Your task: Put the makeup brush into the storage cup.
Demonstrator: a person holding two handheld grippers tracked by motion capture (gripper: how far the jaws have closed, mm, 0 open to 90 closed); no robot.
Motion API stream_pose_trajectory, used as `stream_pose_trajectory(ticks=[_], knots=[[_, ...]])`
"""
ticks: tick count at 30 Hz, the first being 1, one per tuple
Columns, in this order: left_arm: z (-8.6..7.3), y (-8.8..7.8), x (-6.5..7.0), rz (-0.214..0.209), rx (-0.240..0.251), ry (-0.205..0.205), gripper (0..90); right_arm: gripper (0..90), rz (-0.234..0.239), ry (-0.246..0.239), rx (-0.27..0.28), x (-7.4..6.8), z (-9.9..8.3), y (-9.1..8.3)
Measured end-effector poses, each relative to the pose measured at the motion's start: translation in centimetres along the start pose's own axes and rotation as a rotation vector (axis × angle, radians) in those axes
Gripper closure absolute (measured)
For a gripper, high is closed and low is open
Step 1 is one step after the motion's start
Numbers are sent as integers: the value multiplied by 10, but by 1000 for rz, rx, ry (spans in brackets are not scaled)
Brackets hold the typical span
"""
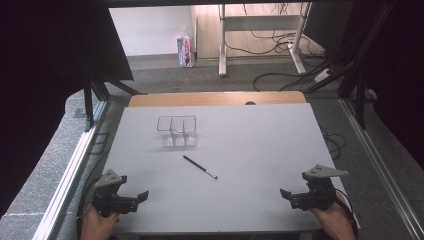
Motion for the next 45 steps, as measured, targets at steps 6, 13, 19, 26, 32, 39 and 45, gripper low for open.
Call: stream_pose_trajectory(ticks=[6, 13, 19, 26, 32, 39, 45], knots=[[0, 2, 2, 22, -17, 29, 0, 0, 5, -13, -26, -3, -2, 4], [0, 2, -2, 33, -16, 14, 0, 0, 3, -11, -30, -2, -1, 5], [-2, 1, -5, 57, -16, 20, 0, 0, 10, -20, -35, -4, 0, 7], [0, -1, -6, 61, -13, 23, 0, 0, 11, -29, -39, -5, 0, 8], [5, -2, -5, 60, -9, 42, 0, 0, 18, -34, -37, -7, 0, 7], [12, -1, -4, 57, -14, 52, 0, 0, 19, -39, -43, -8, -1, 8], [14, 3, -2, 51, -37, 63, 0, 0, 12, -47, -48, -8, -1, 9]])
Point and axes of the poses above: each handheld gripper's, and its own axes: y roughly forward along the jaws, z roughly out of its top, x roughly to its right, the point moved 10 cm from there along y, roughly forward along the jaws, and after that the axes turned 12 degrees about -x, right-handed, at the moved point
